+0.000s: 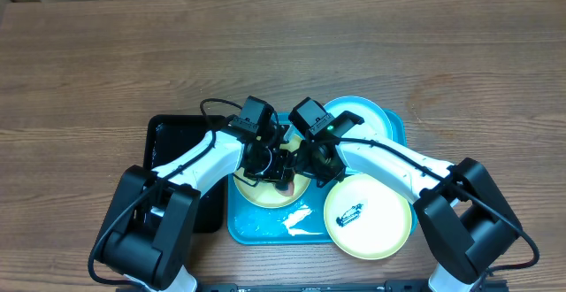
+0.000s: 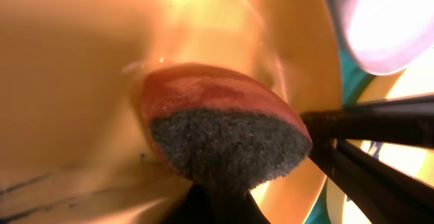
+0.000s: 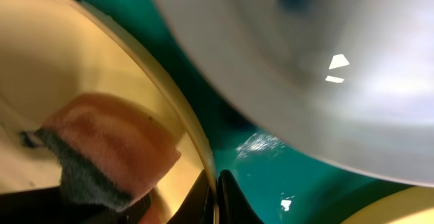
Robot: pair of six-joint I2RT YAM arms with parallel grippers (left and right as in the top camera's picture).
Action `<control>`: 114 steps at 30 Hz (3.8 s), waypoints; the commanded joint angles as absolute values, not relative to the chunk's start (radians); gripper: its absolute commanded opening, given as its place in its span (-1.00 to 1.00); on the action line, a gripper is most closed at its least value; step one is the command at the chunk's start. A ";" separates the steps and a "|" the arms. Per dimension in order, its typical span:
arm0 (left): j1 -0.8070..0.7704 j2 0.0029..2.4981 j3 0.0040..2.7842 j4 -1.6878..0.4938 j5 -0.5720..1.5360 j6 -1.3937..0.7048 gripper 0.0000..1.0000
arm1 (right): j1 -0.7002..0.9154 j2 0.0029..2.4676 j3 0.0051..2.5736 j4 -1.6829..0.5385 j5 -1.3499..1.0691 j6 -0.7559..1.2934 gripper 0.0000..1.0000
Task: Clean dirty plates on tray and stack at the side
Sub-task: 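Scrub the yellow plate surface with the sponge in left gripper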
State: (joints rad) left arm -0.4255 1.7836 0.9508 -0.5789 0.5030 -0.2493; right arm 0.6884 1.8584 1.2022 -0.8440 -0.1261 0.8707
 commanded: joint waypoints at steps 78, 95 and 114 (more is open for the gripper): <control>-0.413 1.812 1.032 -0.817 -0.299 -0.583 -0.92 | 0.691 1.842 1.224 -0.825 -0.132 0.884 -0.92; -0.414 1.812 1.046 -0.562 0.144 -0.376 -0.92 | 0.691 1.842 1.224 -0.825 -0.133 0.870 -0.92; -0.413 1.812 1.047 -0.688 0.373 -0.184 -0.92 | 0.691 1.842 1.224 -0.839 -0.132 0.864 -0.92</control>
State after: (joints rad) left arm -0.4122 1.7958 1.0435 -0.6640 0.3271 -0.2596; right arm 0.6880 1.8675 1.2041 -0.8387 -0.1341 0.8703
